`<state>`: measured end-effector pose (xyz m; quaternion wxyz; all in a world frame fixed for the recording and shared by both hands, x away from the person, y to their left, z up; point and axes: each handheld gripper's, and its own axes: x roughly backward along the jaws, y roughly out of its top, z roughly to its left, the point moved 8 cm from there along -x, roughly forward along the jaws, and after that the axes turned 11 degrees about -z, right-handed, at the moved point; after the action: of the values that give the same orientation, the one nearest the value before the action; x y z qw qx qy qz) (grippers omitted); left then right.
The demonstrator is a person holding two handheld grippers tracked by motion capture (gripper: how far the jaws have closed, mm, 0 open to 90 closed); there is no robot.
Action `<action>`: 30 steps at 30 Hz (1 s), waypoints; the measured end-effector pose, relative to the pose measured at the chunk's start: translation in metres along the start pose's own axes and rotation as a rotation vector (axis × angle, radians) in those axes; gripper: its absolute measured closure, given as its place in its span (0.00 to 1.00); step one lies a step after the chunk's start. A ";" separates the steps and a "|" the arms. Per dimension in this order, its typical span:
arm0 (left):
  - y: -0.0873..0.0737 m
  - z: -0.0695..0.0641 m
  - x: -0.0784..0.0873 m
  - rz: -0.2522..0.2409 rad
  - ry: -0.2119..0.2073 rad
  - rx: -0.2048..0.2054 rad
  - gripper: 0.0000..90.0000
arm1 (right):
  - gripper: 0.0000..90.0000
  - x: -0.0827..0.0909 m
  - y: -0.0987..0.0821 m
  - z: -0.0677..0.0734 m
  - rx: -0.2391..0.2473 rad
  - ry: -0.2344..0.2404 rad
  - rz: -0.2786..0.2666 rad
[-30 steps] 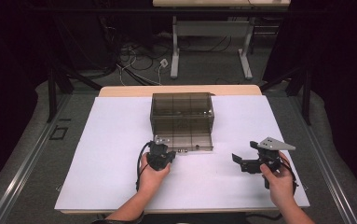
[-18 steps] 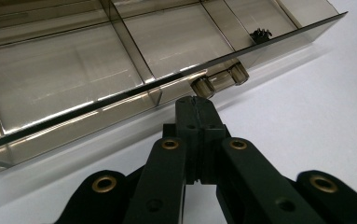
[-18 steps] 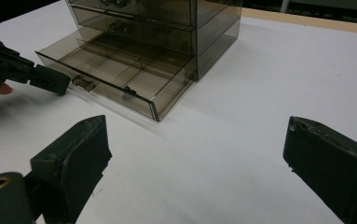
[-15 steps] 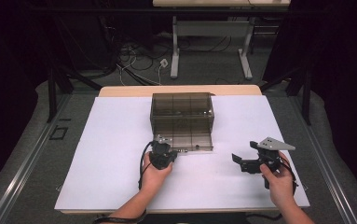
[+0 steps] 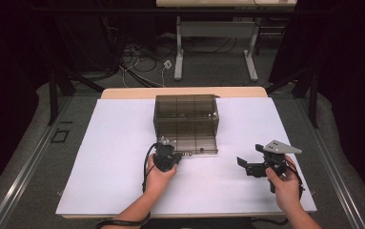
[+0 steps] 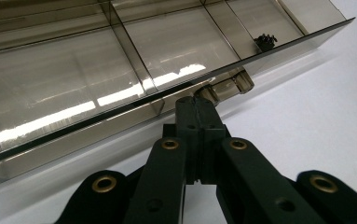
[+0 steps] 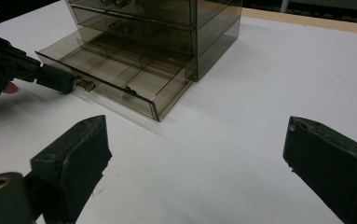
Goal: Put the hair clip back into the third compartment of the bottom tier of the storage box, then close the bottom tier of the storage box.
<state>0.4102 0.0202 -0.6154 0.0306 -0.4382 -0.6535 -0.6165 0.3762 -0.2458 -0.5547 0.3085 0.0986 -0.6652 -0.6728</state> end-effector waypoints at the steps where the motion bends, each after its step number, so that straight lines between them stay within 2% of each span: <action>1: 0.000 0.000 0.000 0.001 0.000 0.000 1.00 | 0.07 0.000 0.000 0.000 0.002 0.000 0.000; 30: 0.008 0.004 -0.010 -0.001 0.011 0.018 1.00 | 0.07 -0.002 0.000 0.000 -0.003 -0.002 -0.001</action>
<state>0.4229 0.0167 -0.6158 0.0378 -0.4339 -0.6591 -0.6131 0.3771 -0.2446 -0.5553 0.3077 0.0979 -0.6642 -0.6742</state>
